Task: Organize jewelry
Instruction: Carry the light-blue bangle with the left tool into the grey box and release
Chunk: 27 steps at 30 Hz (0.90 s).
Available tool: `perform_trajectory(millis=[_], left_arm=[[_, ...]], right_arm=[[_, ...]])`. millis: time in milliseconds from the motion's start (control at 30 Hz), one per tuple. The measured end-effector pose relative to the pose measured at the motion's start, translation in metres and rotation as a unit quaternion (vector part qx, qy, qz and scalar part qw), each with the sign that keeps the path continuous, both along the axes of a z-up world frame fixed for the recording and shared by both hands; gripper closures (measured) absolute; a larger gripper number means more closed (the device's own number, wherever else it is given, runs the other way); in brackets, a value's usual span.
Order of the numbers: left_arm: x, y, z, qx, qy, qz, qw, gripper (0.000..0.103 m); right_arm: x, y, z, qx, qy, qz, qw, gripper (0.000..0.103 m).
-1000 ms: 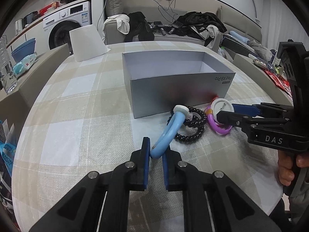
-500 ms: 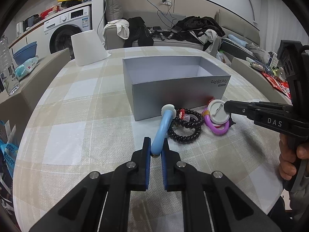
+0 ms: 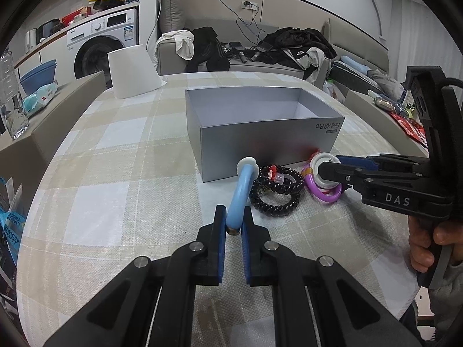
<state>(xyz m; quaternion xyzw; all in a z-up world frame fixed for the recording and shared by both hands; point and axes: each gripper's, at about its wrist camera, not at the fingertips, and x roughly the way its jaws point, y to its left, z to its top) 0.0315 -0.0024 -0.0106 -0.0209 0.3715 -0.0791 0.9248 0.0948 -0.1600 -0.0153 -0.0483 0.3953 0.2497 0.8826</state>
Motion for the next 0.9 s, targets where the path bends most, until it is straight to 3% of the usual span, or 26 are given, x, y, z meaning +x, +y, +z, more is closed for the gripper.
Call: perform_trajectory(millis=[67, 167, 700, 900], left_arm=[[-0.001, 0.001, 0.000, -0.005, -0.002, 0.000, 1.0000, 0.097], [-0.002, 0.003, 0.002, -0.013, -0.008, 0.001, 0.9999, 0.097], [-0.007, 0.015, 0.008, -0.048, -0.024, 0.011, 0.9985, 0.098], [-0.005, 0.018, 0.029, -0.054, -0.041, 0.018, 0.9975, 0.098]], right_arm=[[-0.004, 0.001, 0.001, -0.006, -0.011, 0.002, 1.000, 0.085], [-0.011, -0.004, 0.005, 0.007, -0.023, 0.012, 1.000, 0.097], [-0.025, -0.043, 0.034, 0.153, -0.033, 0.031, 0.987, 0.099], [-0.021, -0.054, 0.047, 0.191, -0.035, 0.032, 0.980, 0.099]])
